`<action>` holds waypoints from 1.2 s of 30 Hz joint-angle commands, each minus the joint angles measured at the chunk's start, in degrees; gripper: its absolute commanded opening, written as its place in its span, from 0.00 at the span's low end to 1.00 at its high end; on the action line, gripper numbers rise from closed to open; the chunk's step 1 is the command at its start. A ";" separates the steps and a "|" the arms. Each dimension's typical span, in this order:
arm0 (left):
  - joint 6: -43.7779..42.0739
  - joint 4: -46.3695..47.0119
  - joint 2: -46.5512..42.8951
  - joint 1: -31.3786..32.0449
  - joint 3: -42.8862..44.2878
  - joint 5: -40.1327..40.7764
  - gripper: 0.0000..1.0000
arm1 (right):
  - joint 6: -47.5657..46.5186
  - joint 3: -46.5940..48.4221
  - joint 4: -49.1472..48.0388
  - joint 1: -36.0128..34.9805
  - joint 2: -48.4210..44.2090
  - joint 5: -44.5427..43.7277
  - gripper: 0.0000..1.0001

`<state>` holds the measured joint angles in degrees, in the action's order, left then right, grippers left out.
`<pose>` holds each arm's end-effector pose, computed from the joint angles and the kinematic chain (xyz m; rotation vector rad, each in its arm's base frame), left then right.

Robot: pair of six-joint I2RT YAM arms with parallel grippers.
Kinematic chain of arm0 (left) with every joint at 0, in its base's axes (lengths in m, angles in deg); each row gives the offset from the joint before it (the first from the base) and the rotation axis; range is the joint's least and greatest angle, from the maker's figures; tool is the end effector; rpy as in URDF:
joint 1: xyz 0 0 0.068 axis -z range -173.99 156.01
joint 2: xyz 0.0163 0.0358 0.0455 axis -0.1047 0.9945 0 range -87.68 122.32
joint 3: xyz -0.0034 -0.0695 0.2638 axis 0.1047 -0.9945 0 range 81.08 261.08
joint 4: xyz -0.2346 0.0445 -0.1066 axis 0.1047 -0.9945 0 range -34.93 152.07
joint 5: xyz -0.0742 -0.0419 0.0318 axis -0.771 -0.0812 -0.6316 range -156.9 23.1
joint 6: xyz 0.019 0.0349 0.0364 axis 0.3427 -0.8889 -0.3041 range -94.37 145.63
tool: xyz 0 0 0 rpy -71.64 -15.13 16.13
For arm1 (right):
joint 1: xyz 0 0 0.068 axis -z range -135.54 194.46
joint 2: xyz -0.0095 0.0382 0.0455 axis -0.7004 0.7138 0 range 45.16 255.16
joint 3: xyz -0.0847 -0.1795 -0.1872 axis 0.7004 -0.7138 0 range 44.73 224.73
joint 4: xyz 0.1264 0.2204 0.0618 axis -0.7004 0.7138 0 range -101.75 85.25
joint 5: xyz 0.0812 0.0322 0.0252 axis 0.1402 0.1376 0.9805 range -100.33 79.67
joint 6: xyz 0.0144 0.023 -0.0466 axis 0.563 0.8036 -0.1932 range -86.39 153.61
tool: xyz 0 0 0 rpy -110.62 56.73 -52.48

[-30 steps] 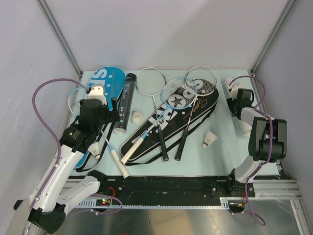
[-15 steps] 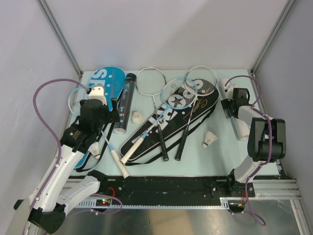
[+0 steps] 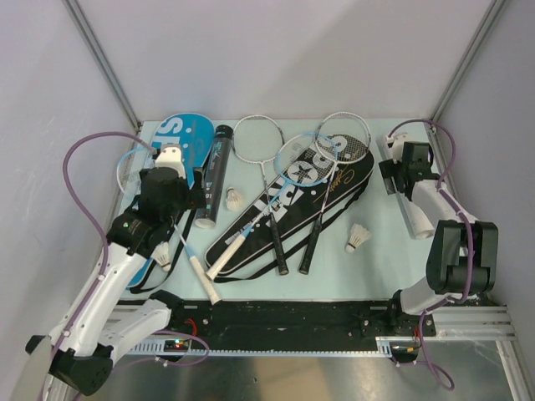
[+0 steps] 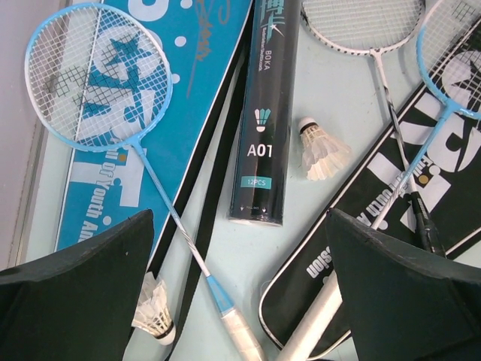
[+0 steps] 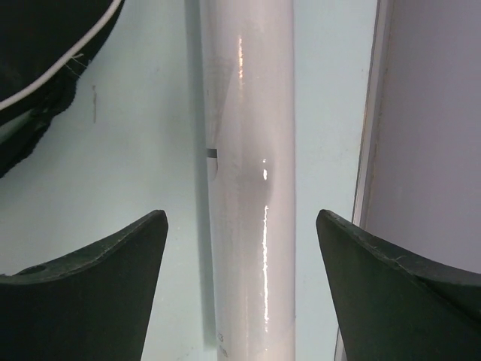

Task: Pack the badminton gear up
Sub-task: Place the shuttle tube at the center of the board, then open the lid of the shuttle tube.

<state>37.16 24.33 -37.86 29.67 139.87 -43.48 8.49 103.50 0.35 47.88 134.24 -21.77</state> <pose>0.1668 -0.0576 0.3614 -0.0329 2.0282 0.0378 0.3369 -0.0273 0.2322 -0.3389 2.3174 -0.4815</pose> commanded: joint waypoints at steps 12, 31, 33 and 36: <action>0.71 1.71 22.30 -10.05 11.82 -12.05 1.00 | 6.20 3.40 2.75 -5.27 -11.36 1.56 0.84; -4.99 1.35 65.59 -12.79 36.08 -16.98 0.95 | 23.14 0.91 5.65 -29.42 -27.78 0.49 0.80; -4.84 1.31 67.58 -12.84 36.43 -16.58 0.94 | 22.74 0.41 4.60 -30.35 -27.72 0.20 0.80; -4.64 1.32 69.63 -12.77 36.75 -16.99 0.90 | 22.24 0.10 3.77 -30.89 -27.28 -0.16 0.80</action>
<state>33.51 25.43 30.38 17.12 173.50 -59.66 29.62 104.30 6.55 17.82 107.20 -20.59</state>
